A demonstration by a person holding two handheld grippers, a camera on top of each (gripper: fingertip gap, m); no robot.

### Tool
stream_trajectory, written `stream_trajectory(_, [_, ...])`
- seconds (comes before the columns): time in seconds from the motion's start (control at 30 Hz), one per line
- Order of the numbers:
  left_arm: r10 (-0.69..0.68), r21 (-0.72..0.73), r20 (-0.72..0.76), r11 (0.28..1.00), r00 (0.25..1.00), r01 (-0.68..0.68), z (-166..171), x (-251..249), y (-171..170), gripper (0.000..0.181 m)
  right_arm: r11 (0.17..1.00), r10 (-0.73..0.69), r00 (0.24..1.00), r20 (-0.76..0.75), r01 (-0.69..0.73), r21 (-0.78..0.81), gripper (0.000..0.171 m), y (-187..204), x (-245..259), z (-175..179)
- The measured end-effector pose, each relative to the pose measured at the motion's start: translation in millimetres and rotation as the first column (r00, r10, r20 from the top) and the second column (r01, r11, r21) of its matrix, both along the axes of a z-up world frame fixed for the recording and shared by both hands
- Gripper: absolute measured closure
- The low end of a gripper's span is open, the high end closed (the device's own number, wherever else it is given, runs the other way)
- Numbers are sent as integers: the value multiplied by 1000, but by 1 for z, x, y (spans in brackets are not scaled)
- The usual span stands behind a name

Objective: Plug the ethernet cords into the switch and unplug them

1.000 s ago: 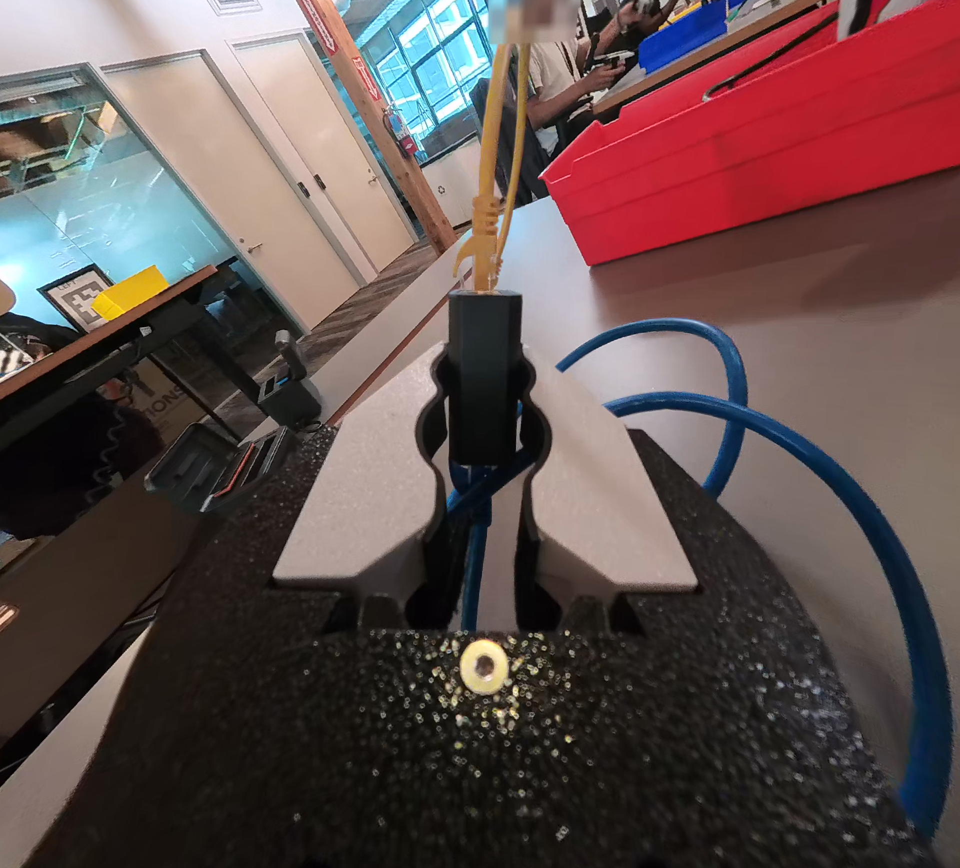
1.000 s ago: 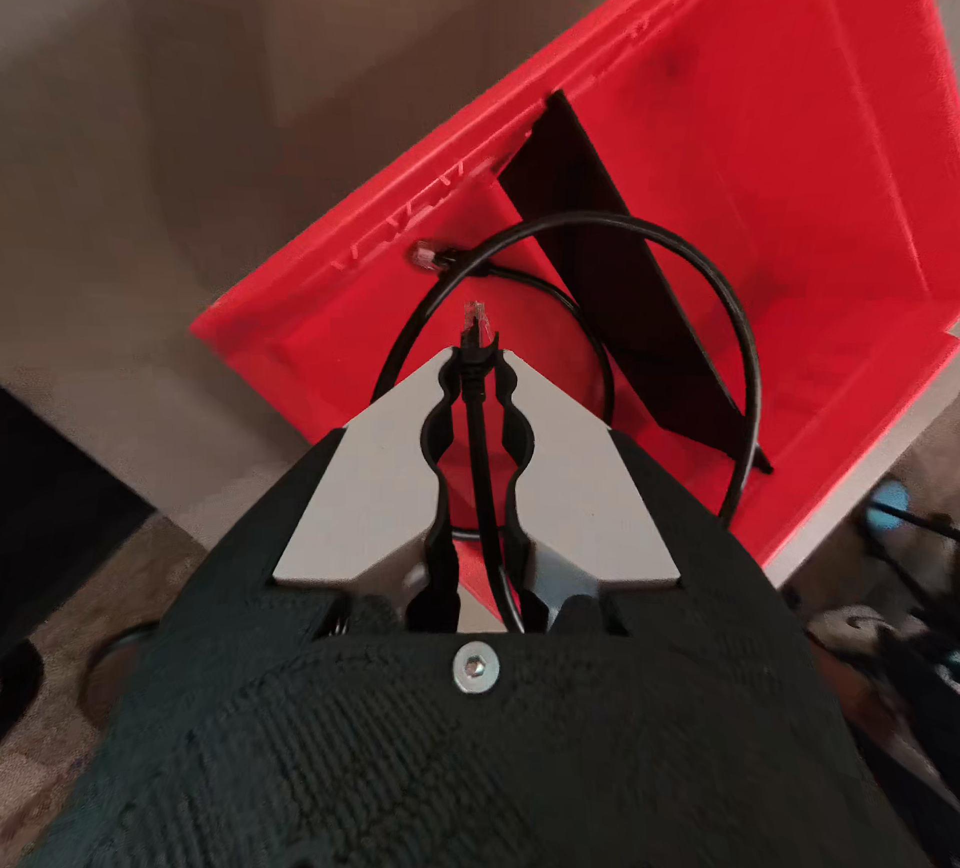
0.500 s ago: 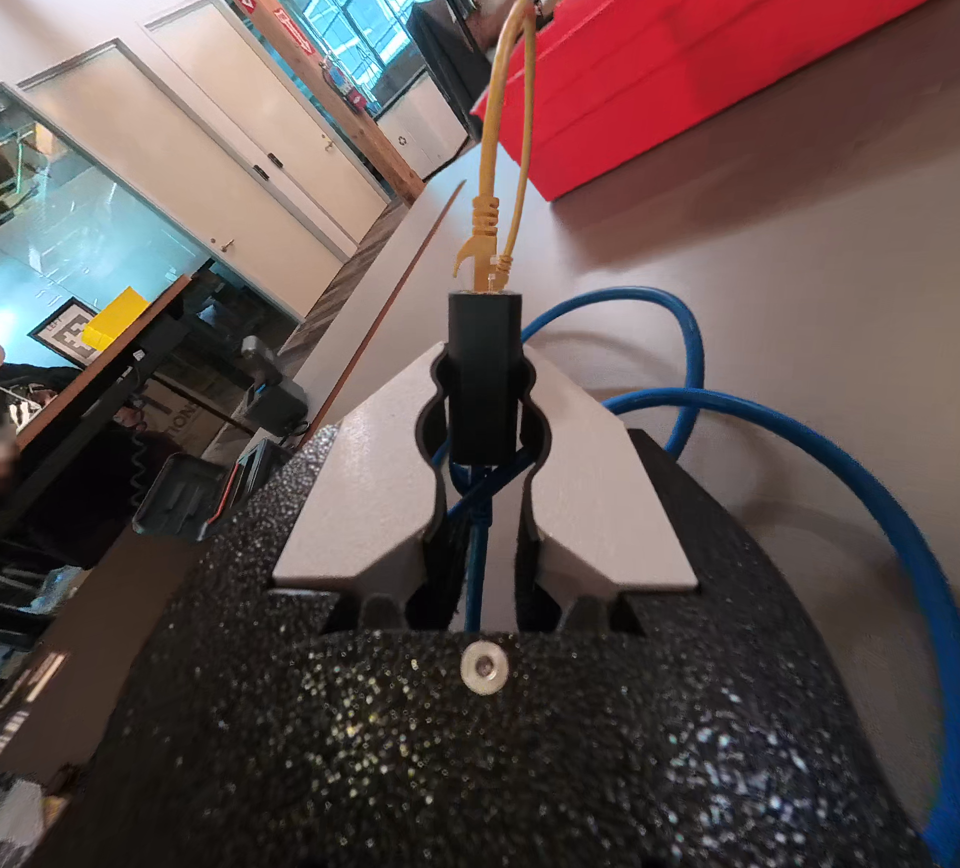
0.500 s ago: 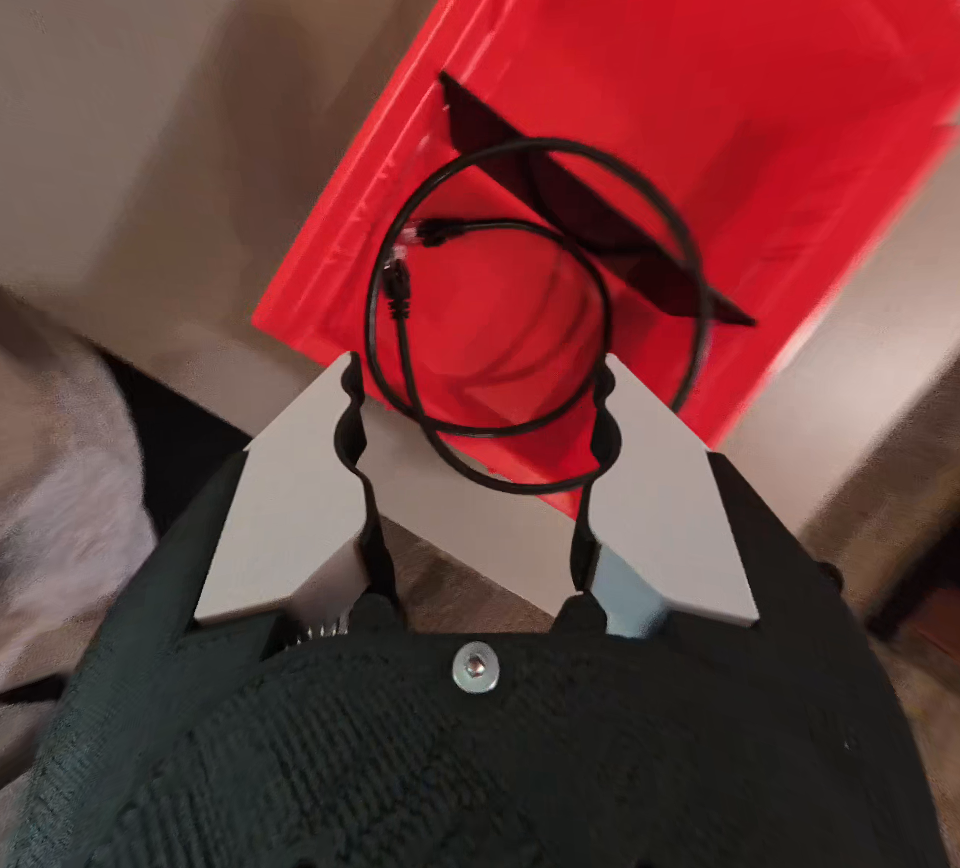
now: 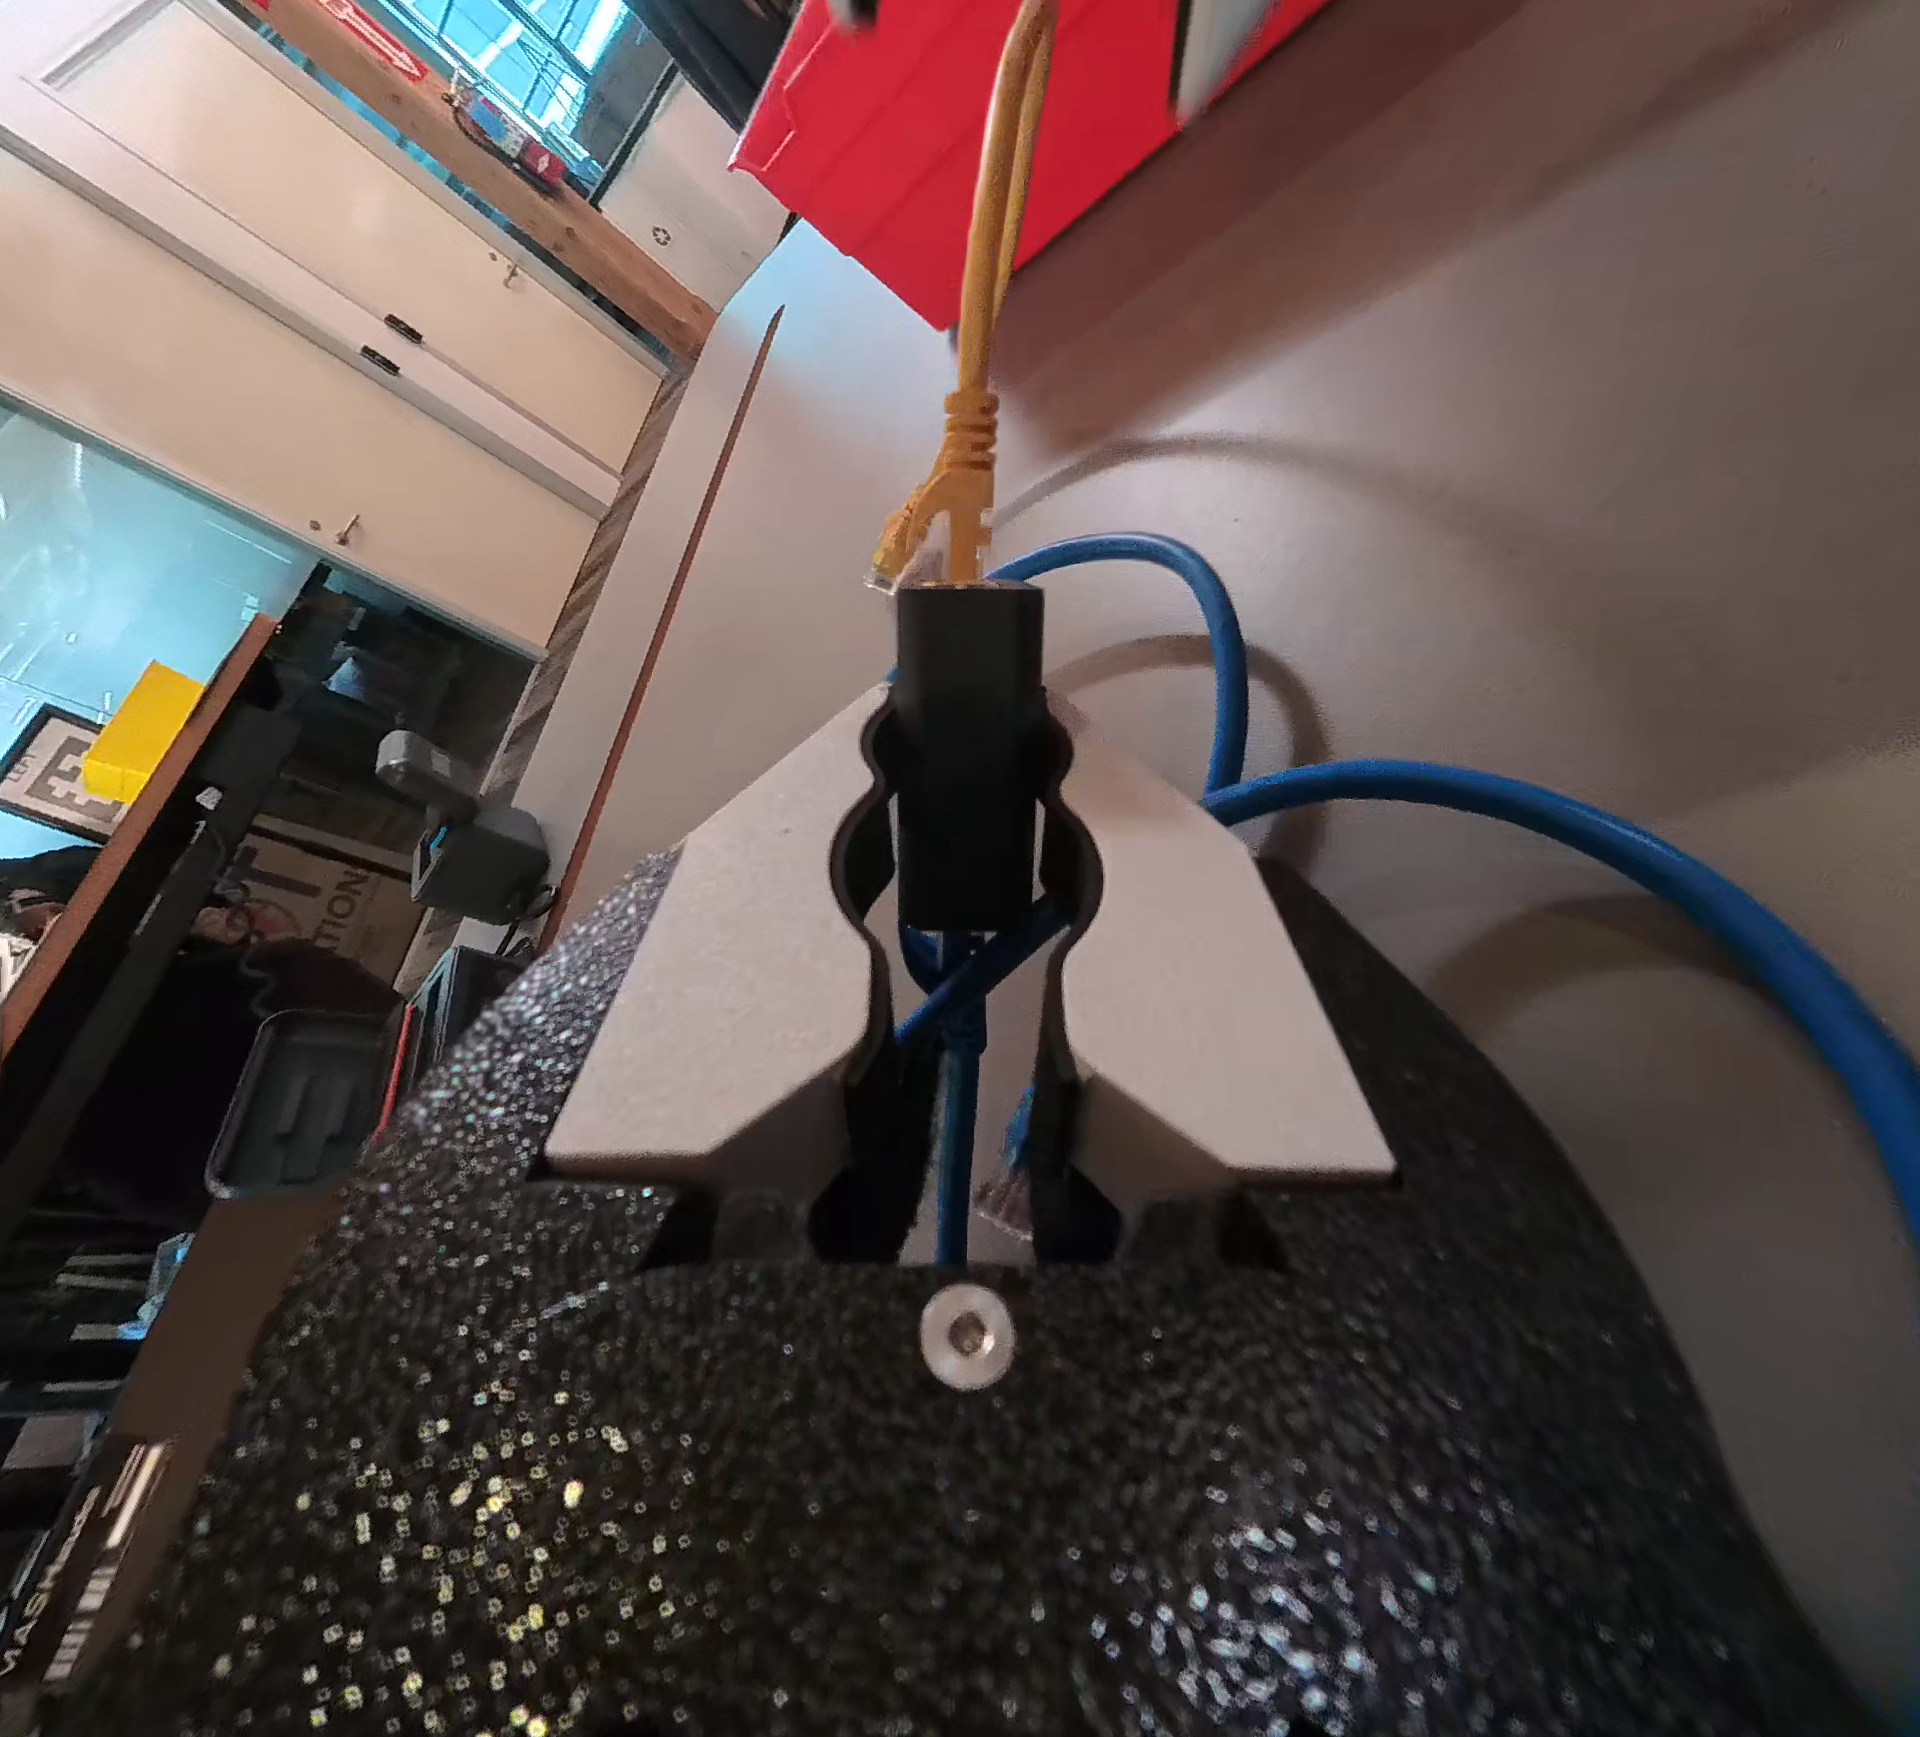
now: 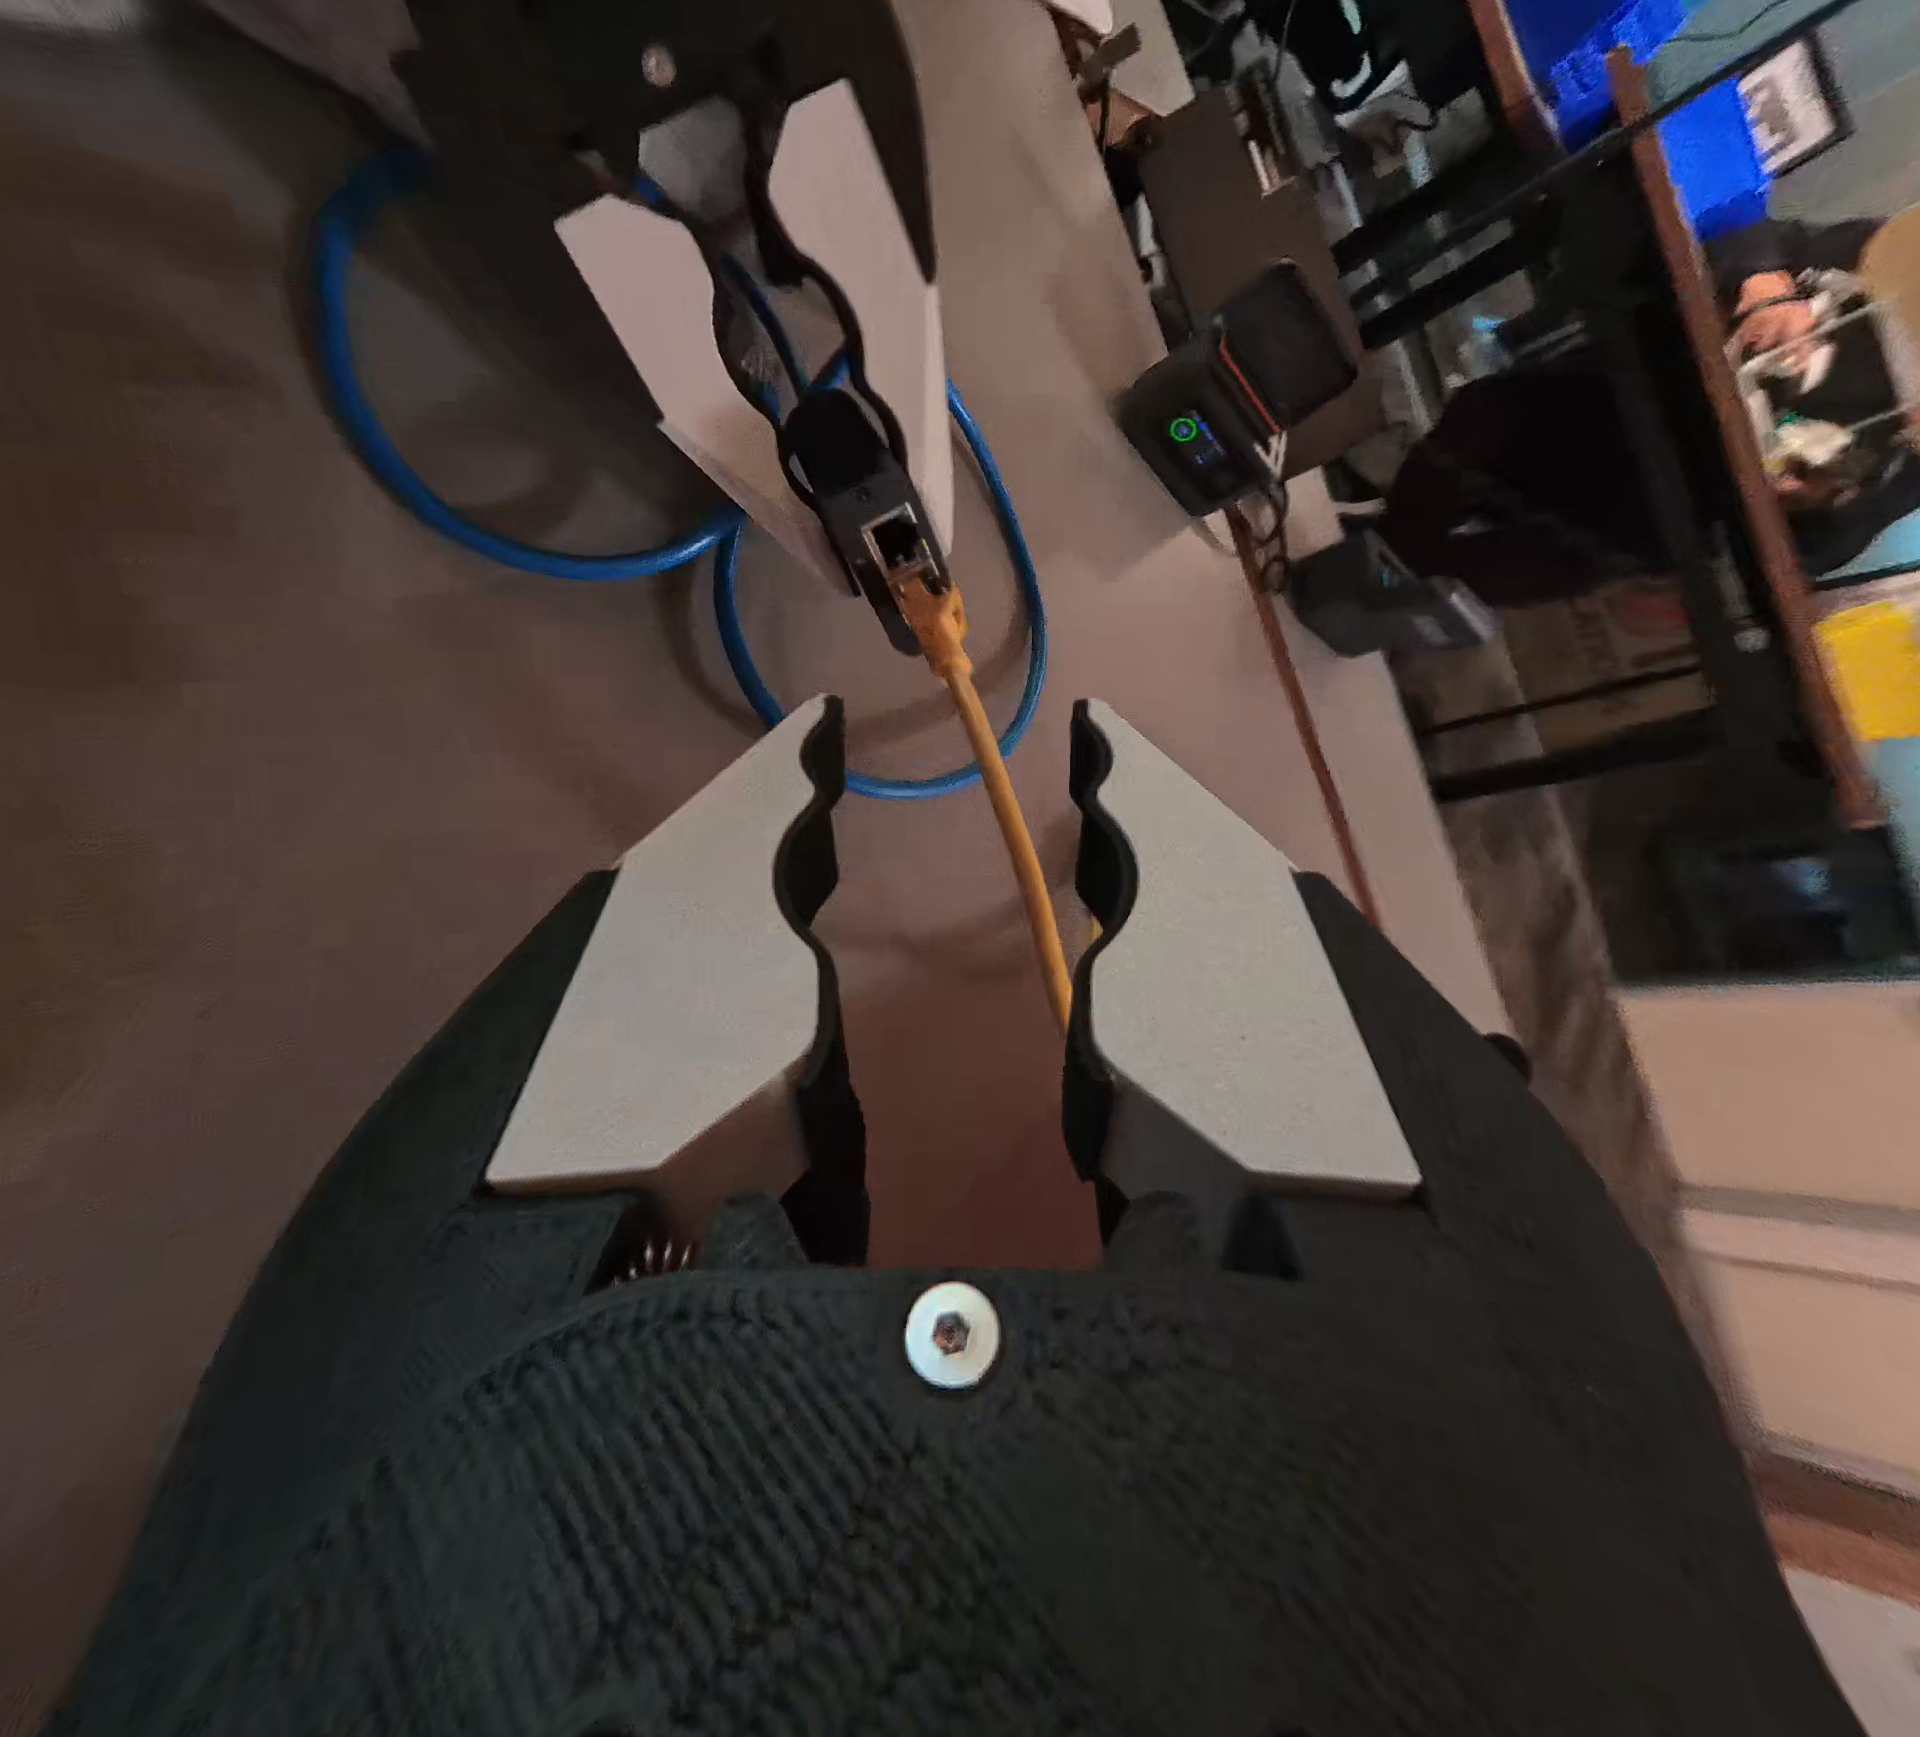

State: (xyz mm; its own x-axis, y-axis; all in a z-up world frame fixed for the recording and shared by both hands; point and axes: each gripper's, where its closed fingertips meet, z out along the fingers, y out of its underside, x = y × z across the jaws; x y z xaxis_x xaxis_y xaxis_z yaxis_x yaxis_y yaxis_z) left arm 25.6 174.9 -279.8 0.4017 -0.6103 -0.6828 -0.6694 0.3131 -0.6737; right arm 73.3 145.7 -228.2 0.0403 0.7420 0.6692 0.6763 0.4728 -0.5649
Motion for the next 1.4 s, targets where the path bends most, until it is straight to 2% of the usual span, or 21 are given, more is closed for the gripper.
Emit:
stream_trajectory(0.03, [-5,-4,-3,1000,1000,5,-1,1,0,160,998,0,1000,28,-2,67,130,3,-8,-8])
stream_trajectory(0.1, [-16,-9,-9,1000,1000,16,-2,2,-1,160,985,-6,997,81,-8,172,135,10,-19,-21])
stream_trajectory(0.23, [-30,-20,-21,999,999,30,-5,5,-3,160,992,-13,989,146,-6,125,140,16,-26,-44])
stream_trajectory(0.5, [-48,-32,-52,998,997,47,-9,9,-4,160,981,22,987,157,-51,185,158,18,-28,-44])
stream_trajectory(0.87, [-74,-68,-84,995,994,69,-17,11,-8,160,972,129,951,281,-178,153,160,14,-26,-55])
stream_trajectory(1.07, [-101,-55,-131,994,986,94,-23,14,-11,160,936,274,838,472,-345,68,160,7,-22,-63])
stream_trajectory(1.23, [-142,-19,-181,990,973,141,-27,18,-16,160,880,430,668,607,-460,-117,159,-2,-16,-69])
stream_trajectory(1.4, [-189,-19,-163,982,968,188,-27,21,-22,159,826,542,520,660,-474,-305,158,-10,-11,-63])
